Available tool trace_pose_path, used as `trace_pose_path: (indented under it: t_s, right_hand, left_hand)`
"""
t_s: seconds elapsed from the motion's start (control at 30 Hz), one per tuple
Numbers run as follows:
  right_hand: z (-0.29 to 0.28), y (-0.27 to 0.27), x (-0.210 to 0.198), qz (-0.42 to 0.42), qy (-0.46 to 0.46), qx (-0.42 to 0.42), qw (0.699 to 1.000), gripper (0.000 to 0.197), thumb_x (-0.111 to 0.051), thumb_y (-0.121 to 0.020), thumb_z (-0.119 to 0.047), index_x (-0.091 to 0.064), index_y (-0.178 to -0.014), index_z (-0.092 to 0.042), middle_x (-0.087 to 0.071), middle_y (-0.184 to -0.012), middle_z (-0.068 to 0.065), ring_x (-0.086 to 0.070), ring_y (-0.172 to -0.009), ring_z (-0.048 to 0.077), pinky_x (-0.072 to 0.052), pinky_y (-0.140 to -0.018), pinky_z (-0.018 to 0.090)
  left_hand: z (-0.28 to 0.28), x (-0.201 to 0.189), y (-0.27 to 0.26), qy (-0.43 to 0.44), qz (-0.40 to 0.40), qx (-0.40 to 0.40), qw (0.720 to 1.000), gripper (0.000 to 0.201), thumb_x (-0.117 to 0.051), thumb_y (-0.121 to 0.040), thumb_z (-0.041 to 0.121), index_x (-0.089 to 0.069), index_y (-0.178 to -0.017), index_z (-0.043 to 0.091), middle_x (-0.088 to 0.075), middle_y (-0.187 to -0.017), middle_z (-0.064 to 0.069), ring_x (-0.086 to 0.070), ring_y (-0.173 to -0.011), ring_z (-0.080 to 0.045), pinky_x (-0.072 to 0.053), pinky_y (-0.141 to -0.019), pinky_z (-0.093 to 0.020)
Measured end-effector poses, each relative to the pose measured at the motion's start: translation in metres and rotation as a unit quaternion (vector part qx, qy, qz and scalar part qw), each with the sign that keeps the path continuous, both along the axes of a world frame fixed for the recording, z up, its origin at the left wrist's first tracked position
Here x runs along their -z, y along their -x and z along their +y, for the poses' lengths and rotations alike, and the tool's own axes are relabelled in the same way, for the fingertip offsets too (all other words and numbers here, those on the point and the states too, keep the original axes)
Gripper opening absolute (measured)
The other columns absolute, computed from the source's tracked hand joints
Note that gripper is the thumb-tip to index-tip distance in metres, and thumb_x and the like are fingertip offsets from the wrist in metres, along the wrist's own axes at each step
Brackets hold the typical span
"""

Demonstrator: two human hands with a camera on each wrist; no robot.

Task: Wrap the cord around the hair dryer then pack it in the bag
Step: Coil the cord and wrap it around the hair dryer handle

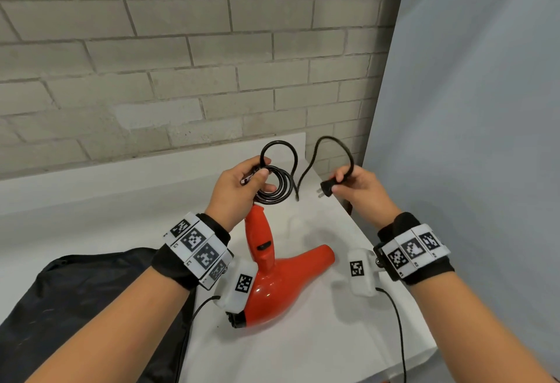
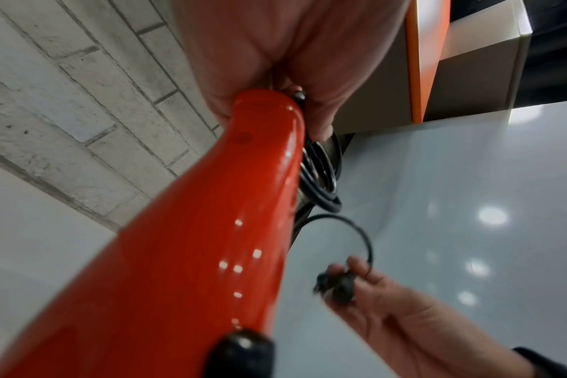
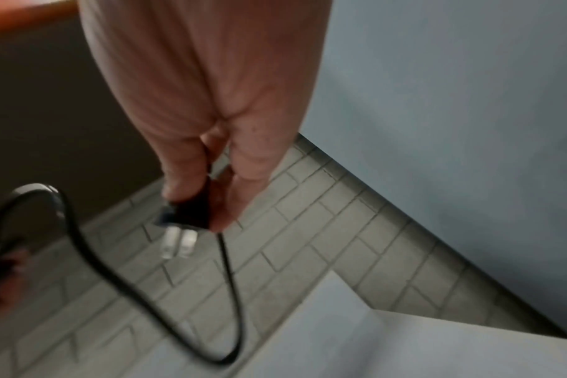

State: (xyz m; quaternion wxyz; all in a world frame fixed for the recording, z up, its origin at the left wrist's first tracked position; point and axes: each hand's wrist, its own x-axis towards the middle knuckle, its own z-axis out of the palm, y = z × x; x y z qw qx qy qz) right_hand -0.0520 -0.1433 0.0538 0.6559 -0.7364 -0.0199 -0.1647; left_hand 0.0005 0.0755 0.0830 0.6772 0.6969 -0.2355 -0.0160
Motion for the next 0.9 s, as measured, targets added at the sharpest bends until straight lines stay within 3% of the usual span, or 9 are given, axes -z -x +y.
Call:
trace_pose_path:
  t_s: [0.1, 0.2, 0.37, 0.5, 0.57, 0.63, 0.7, 0.8, 0.9]
  right_hand:
    - [0.017, 0.014, -0.021, -0.06, -0.078, -0.114, 0.989, 0.029, -0.063, -0.068, -0.001, -0.059, -0.063, -0.029, -0.064, -0.079, -0.014, -0.062, -0.082, 0.002, -0.051, -0.077, 0.017]
    - [0.039, 0.021, -0.03, -0.077, -0.122, -0.172, 0.975, 0.034, -0.061, -0.068, 0.004, -0.062, -0.063, -0.029, -0.065, -0.079, -0.012, -0.065, -0.083, 0.006, -0.053, -0.078, 0.021]
    - [0.082, 0.012, -0.028, -0.124, -0.053, 0.018, 0.991, 0.035, -0.064, -0.072, 0.015, -0.058, -0.073, -0.02, -0.059, -0.078, -0.003, -0.057, -0.07, -0.002, -0.049, -0.073, 0.015]
    - [0.095, 0.006, -0.019, -0.142, 0.066, 0.151, 0.976, 0.03, -0.069, -0.074, -0.001, -0.055, -0.076, -0.028, -0.056, -0.081, -0.012, -0.053, -0.075, -0.008, -0.042, -0.073, 0.005]
    - [0.099, 0.005, -0.016, -0.157, 0.104, 0.179, 0.966, 0.023, -0.068, -0.077, -0.006, -0.053, -0.081, -0.023, -0.051, -0.083, -0.017, -0.051, -0.081, -0.013, -0.04, -0.076, 0.002]
    - [0.104, 0.005, -0.014, -0.168, 0.107, 0.191, 0.961, 0.022, -0.067, -0.078, -0.006, -0.051, -0.084, -0.02, -0.047, -0.085, -0.017, -0.051, -0.082, -0.008, -0.047, -0.079, 0.013]
    - [0.107, 0.005, -0.012, -0.169, 0.111, 0.199, 0.959, 0.022, -0.067, -0.078, -0.006, -0.051, -0.082, -0.02, -0.045, -0.083, -0.017, -0.051, -0.079, -0.006, -0.051, -0.073, 0.023]
    - [0.107, 0.006, -0.013, -0.147, 0.137, 0.195, 0.96, 0.023, -0.067, -0.077, -0.007, -0.048, -0.073, -0.02, -0.047, -0.074, -0.01, -0.051, -0.07, -0.005, -0.043, -0.061, 0.008]
    - [0.107, 0.004, -0.016, -0.127, 0.136, 0.21, 0.96, 0.025, -0.067, -0.076, -0.007, -0.045, -0.07, -0.017, -0.048, -0.072, -0.004, -0.047, -0.064, 0.0, -0.039, -0.057, 0.005]
  left_hand:
    - [-0.001, 0.002, -0.002, 0.009, 0.001, -0.006, 1.0, 0.02, -0.048, -0.09, 0.007, -0.056, -0.104, 0.019, -0.062, -0.09, 0.005, -0.065, -0.058, 0.001, -0.049, -0.064, -0.012]
    - [-0.002, 0.003, -0.002, 0.021, 0.007, -0.004, 1.0, 0.02, -0.047, -0.09, 0.006, -0.055, -0.104, 0.019, -0.062, -0.09, 0.004, -0.065, -0.057, 0.001, -0.051, -0.064, -0.013]
    - [-0.003, 0.003, 0.001, 0.012, -0.031, 0.006, 0.999, 0.021, -0.048, -0.09, 0.007, -0.057, -0.105, 0.017, -0.063, -0.087, 0.003, -0.063, -0.061, 0.004, -0.05, -0.066, -0.009]
    - [-0.003, 0.005, 0.002, -0.003, -0.042, 0.027, 0.999, 0.022, -0.046, -0.091, 0.01, -0.056, -0.11, 0.017, -0.064, -0.092, 0.0, -0.063, -0.072, 0.003, -0.051, -0.076, -0.015]
    - [-0.003, 0.005, 0.002, -0.006, -0.049, 0.041, 0.998, 0.023, -0.045, -0.091, 0.01, -0.056, -0.108, 0.022, -0.063, -0.098, 0.002, -0.063, -0.077, 0.003, -0.051, -0.079, -0.015]
    - [-0.002, 0.005, 0.002, 0.004, -0.044, 0.051, 0.998, 0.024, -0.044, -0.092, 0.008, -0.055, -0.105, 0.026, -0.062, -0.101, 0.005, -0.062, -0.082, 0.002, -0.051, -0.08, -0.016]
    - [-0.001, 0.006, 0.002, 0.011, -0.036, 0.062, 0.997, 0.026, -0.043, -0.092, 0.007, -0.056, -0.103, 0.027, -0.061, -0.102, 0.007, -0.062, -0.086, 0.0, -0.051, -0.08, -0.016]
    - [0.0, 0.007, 0.0, 0.002, -0.041, 0.067, 0.997, 0.025, -0.043, -0.092, 0.007, -0.056, -0.106, 0.024, -0.062, -0.103, 0.003, -0.061, -0.092, -0.008, -0.051, -0.082, -0.02]
    - [-0.003, 0.008, 0.003, 0.01, -0.042, 0.068, 0.997, 0.026, -0.043, -0.092, 0.005, -0.055, -0.11, 0.02, -0.061, -0.103, 0.005, -0.061, -0.093, -0.005, -0.051, -0.082, -0.019]
